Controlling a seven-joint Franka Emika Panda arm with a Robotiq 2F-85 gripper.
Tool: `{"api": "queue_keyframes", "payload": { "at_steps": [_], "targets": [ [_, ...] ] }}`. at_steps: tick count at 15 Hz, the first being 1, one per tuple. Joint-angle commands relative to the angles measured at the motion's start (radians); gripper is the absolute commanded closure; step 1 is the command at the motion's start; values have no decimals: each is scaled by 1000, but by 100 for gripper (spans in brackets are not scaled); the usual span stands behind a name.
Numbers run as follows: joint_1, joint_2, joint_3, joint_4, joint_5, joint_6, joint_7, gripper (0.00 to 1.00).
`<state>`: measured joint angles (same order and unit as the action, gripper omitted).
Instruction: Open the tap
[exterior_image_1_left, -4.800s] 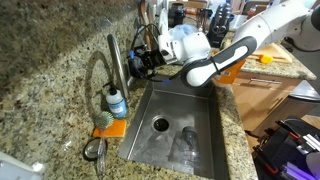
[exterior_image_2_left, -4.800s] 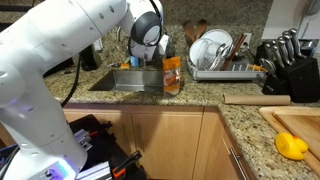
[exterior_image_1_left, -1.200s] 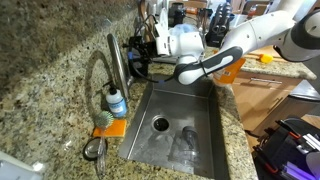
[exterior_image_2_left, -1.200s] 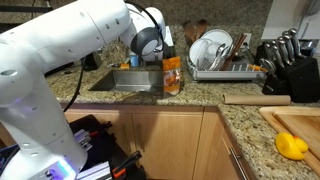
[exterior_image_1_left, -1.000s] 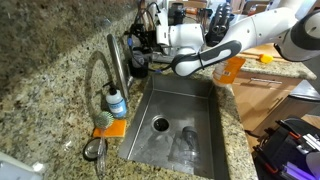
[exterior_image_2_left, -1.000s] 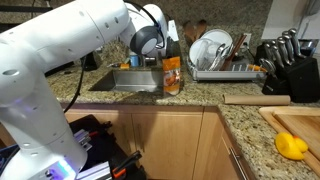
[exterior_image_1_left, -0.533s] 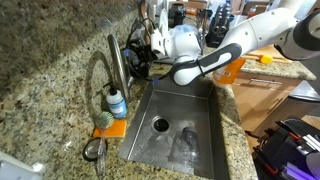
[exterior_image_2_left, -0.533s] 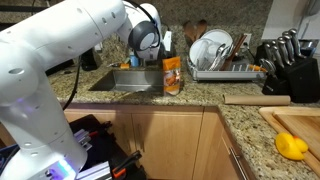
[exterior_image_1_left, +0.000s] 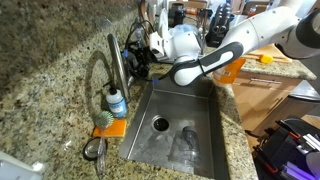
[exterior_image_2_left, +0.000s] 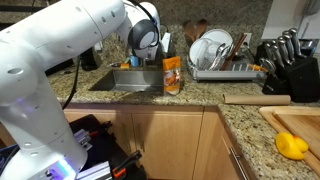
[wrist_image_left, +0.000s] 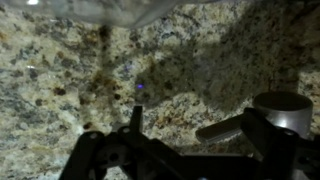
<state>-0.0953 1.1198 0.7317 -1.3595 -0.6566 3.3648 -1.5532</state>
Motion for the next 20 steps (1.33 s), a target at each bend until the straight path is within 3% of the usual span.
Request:
{"api": "queue_keyframes", "payload": {
  "at_steps": [1, 6, 9, 10, 13, 15, 20],
  "targets": [
    [56, -68, -97, -15, 60, -31, 43, 0],
    [250, -234, -395, -58, 94, -20, 174, 0],
    [335, -323, -490, -104, 69, -16, 254, 0],
    [298, -230, -437, -18, 71, -6, 206, 0],
    [309, -245, -448, -23, 71, -7, 219, 0],
    [254, -225, -358, -22, 39, 22, 205, 0],
    [249, -191, -301, 20, -47, 109, 188, 0]
  ]
}}
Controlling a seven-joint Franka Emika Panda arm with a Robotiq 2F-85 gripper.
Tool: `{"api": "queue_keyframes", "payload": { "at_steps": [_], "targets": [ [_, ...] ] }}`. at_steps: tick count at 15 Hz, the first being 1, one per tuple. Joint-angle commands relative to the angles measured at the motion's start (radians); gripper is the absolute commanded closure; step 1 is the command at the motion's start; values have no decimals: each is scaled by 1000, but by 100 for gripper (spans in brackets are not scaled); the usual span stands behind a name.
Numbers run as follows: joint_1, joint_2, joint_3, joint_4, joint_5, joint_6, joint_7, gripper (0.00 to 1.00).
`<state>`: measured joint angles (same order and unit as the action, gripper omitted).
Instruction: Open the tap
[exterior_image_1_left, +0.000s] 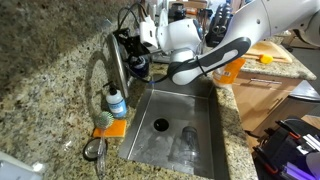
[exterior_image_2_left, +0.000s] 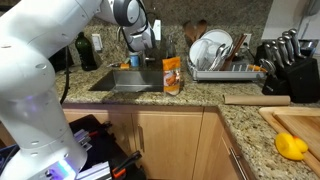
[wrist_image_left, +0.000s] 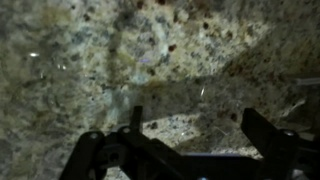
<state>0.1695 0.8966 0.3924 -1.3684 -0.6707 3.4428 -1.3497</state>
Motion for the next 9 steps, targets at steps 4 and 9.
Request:
{"api": "queue_keyframes", "payload": {
  "at_steps": [4, 9],
  "targets": [
    [-3, 27, -16, 24, 80, -82, 59, 0],
    [2, 26, -50, 10, 125, -90, 81, 0]
  ]
}}
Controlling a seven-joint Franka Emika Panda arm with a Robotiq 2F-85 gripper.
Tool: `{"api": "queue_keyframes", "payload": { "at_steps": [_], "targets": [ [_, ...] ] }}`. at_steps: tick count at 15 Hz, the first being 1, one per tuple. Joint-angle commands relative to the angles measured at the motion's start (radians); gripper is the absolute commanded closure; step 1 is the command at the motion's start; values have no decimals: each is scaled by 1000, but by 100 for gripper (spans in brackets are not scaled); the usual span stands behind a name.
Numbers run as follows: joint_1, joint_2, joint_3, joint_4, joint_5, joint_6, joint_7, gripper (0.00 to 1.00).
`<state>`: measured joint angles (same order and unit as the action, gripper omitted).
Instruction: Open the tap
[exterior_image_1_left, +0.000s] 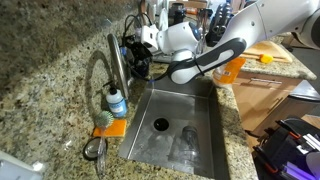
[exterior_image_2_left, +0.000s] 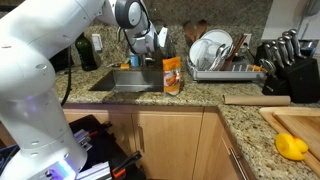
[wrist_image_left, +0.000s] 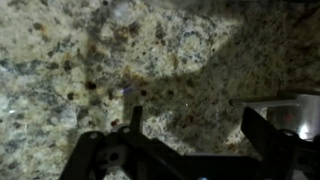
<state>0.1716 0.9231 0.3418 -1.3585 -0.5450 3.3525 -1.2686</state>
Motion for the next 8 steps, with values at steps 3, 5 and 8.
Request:
{"api": "queue_keyframes", "payload": {
  "at_steps": [3, 5, 8],
  "targets": [
    [1, 0, -7, 2, 5, -10, 6, 0],
    [1, 0, -8, 4, 6, -15, 6, 0],
    [9, 1, -21, 6, 6, -13, 5, 0]
  ]
}}
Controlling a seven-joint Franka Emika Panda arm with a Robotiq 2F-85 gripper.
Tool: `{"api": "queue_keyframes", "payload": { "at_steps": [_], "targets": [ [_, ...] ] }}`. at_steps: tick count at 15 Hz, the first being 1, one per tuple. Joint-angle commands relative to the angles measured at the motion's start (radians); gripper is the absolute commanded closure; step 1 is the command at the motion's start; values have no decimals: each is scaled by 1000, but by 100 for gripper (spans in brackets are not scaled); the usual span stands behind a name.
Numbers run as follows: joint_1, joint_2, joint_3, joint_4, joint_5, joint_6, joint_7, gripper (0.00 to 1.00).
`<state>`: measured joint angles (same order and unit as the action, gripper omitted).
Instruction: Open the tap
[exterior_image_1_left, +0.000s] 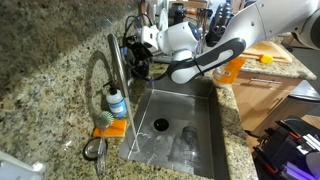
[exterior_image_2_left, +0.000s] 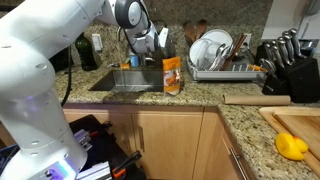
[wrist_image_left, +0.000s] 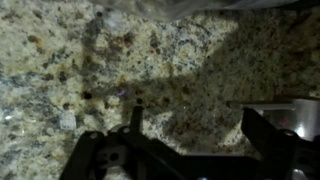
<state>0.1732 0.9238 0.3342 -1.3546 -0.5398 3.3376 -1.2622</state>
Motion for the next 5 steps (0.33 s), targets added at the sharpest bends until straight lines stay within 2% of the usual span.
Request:
{"api": "queue_keyframes", "payload": {
  "at_steps": [1, 2, 3, 5],
  "targets": [
    [22, -3, -39, 7, 6, 5, 0, 0],
    [34, -7, -60, 10, 11, 8, 2, 0],
    [9, 0, -16, 2, 0, 2, 0, 0],
    [19, 0, -34, 4, 0, 2, 0, 0]
  ]
}}
